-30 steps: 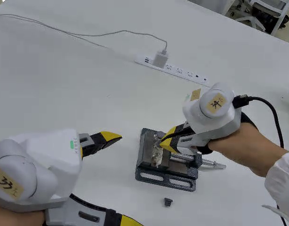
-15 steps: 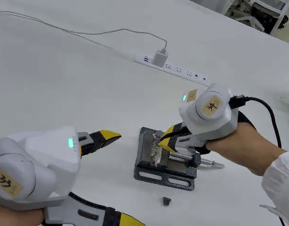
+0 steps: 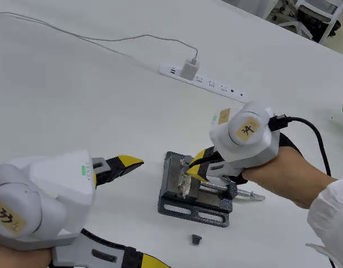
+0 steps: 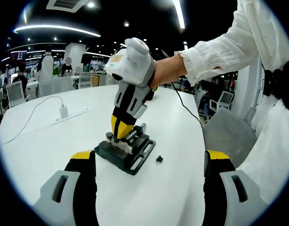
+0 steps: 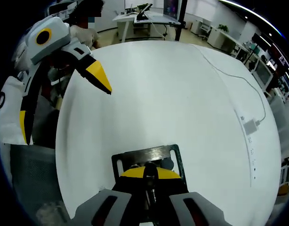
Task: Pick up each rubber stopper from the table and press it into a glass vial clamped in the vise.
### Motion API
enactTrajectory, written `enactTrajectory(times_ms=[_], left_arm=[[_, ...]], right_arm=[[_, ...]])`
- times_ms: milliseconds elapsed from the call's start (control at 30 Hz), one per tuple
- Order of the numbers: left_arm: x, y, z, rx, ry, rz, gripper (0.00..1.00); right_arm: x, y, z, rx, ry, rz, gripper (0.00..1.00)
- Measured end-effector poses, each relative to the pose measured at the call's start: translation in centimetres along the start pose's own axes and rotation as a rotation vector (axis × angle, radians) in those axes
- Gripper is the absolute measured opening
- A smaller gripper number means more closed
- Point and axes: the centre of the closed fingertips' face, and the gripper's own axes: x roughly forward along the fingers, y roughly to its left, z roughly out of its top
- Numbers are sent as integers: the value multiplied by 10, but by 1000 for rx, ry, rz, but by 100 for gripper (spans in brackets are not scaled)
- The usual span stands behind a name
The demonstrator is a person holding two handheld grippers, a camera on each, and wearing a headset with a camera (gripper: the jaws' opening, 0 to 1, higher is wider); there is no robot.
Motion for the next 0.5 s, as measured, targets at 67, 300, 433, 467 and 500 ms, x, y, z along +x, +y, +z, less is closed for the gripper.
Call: enactTrajectory(times_ms=[67, 300, 433, 467, 500], left_arm=[[0, 0, 0, -1, -2, 1, 95], [-1, 0, 0, -2, -4, 1, 95], [-2, 1, 1, -3, -5, 2, 94], [-2, 1, 1, -4, -6, 2, 94], [-2, 1, 1, -4, -6, 3, 94]], right_arm=[[0, 0, 0, -5, 9, 2, 3], [1, -1, 1, 23, 35, 25, 3], [1, 0, 1, 15, 54, 29, 2], [1, 0, 1, 17, 56, 32, 2], [1, -1, 1, 22, 57, 37, 2]])
